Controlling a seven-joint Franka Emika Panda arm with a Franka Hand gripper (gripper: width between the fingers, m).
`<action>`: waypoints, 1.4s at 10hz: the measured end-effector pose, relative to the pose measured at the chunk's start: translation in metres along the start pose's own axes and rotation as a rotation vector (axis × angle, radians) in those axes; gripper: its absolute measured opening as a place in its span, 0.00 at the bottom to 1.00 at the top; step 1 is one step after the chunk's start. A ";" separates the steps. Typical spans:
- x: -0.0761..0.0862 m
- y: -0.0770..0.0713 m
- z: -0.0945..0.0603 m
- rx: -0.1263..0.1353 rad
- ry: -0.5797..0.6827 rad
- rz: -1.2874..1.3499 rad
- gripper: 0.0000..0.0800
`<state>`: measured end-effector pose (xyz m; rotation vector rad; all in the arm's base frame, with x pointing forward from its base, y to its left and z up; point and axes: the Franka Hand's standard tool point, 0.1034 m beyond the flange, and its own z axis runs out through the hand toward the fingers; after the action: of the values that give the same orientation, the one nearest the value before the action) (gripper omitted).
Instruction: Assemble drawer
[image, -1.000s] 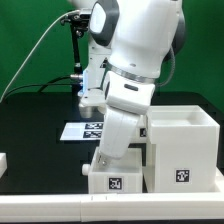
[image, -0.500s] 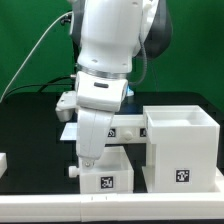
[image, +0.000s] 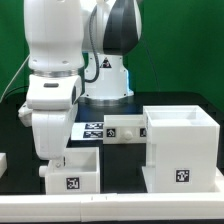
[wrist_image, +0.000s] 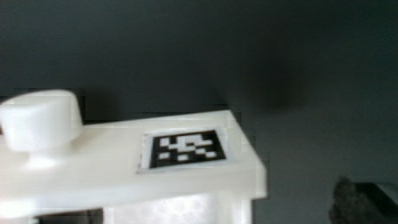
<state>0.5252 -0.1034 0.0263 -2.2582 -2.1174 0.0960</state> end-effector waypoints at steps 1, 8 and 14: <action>0.000 0.000 0.001 0.001 0.000 0.000 0.81; -0.009 -0.002 0.002 0.004 0.001 0.010 0.17; 0.034 0.005 -0.023 -0.062 0.011 0.027 0.05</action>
Offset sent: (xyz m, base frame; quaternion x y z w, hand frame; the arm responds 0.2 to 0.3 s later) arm 0.0000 0.0000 0.0000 0.0000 0.0000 0.0000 1.0000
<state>0.5342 -0.0692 0.0485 -2.3155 -2.1143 0.0191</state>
